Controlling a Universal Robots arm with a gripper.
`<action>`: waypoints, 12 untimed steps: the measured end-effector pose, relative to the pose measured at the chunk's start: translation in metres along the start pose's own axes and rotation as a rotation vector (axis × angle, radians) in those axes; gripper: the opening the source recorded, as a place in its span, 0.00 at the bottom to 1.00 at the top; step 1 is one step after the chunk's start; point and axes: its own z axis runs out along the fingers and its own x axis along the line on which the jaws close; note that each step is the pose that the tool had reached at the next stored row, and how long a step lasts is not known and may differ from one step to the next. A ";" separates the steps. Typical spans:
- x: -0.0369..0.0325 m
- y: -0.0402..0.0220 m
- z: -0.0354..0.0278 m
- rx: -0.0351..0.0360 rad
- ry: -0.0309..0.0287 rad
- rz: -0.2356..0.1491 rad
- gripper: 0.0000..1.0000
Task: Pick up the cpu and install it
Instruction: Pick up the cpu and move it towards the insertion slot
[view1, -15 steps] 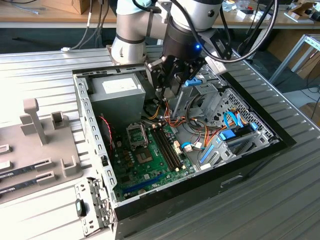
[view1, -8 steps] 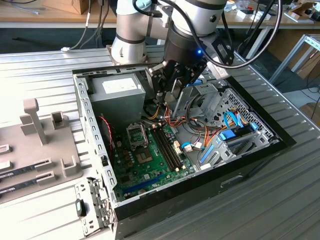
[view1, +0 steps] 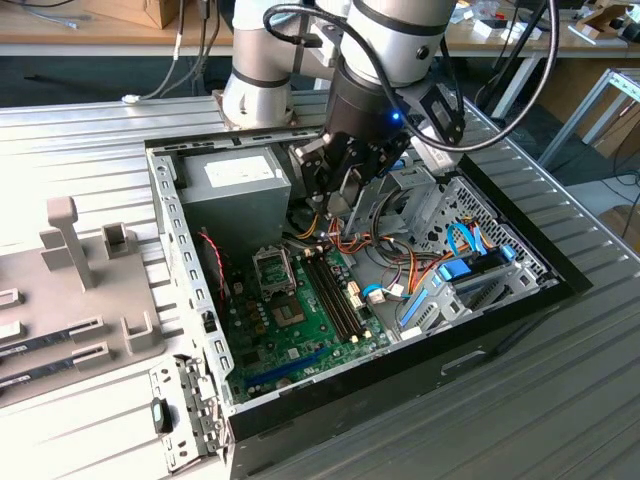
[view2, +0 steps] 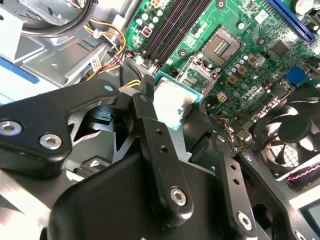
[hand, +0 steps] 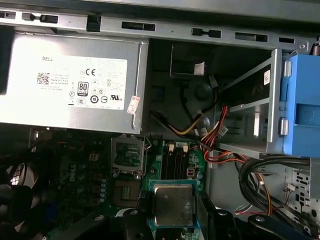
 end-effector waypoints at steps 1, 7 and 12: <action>0.0002 -0.0013 0.0024 0.0000 0.0001 0.000 0.47; 0.0023 -0.0073 0.0119 0.0000 0.0001 0.000 0.47; 0.0033 -0.0113 0.0186 0.0000 0.0000 0.000 0.47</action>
